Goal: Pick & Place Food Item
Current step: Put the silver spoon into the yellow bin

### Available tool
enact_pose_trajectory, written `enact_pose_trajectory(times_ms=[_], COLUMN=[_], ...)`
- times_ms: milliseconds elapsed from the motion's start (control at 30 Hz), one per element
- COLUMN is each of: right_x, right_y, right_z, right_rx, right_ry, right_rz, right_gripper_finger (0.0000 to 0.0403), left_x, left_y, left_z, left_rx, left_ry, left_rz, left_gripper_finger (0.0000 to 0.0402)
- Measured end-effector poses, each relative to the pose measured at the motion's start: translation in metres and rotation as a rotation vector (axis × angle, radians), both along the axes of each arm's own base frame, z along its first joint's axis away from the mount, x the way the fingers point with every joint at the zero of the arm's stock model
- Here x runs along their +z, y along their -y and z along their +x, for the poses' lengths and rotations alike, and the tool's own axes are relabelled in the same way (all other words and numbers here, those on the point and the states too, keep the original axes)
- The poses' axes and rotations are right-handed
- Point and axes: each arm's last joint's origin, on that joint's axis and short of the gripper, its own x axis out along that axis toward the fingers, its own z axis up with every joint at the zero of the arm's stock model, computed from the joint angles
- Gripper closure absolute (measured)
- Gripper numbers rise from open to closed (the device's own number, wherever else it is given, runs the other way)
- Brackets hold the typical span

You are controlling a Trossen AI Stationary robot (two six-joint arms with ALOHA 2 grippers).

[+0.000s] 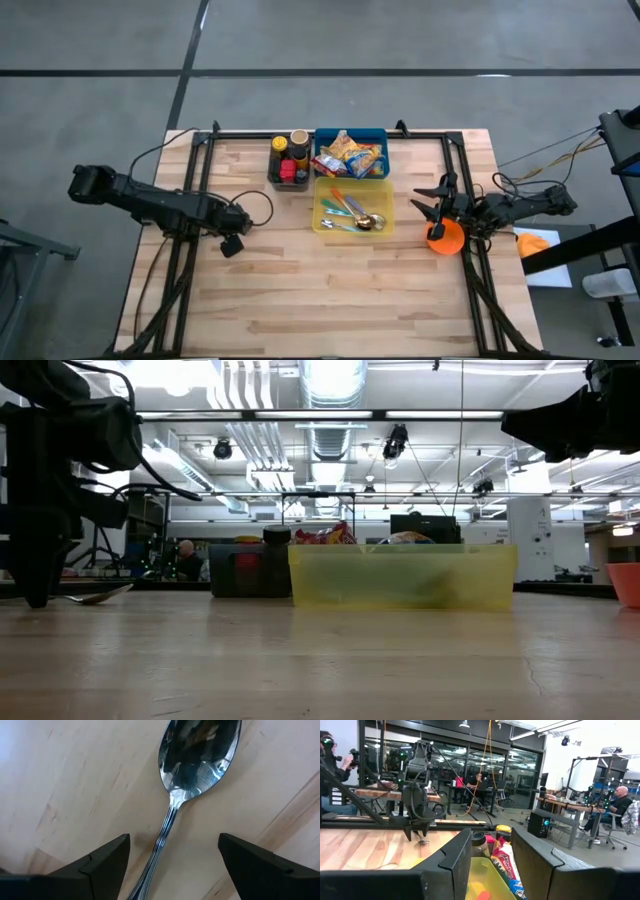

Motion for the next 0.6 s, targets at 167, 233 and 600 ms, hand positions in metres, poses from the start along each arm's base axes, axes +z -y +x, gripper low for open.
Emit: enact_pose_trajectory(times_ms=[167,233,600], right_x=[-0.0001,-0.0001,-0.0001], right_y=[0.0000,0.0000,0.0000], right_z=[0.0000,0.0000,0.0000], right_rx=[0.000,0.000,0.000], right_ry=[-0.001,-0.001,-0.001], right_rz=[0.000,0.000,0.000], right_gripper_finger=[0.0264,0.0264,0.0264], left_x=[-0.0002,-0.0004,-0.0006], left_y=[0.0003,0.0004,0.0016], left_z=[0.0006,0.0009,0.0038], left_rx=[0.014,0.016,0.018], left_ry=[0.007,0.010,0.038], left_rz=[-0.008,-0.010,-0.043], left_gripper_finger=[0.0120,0.0144,0.0292])
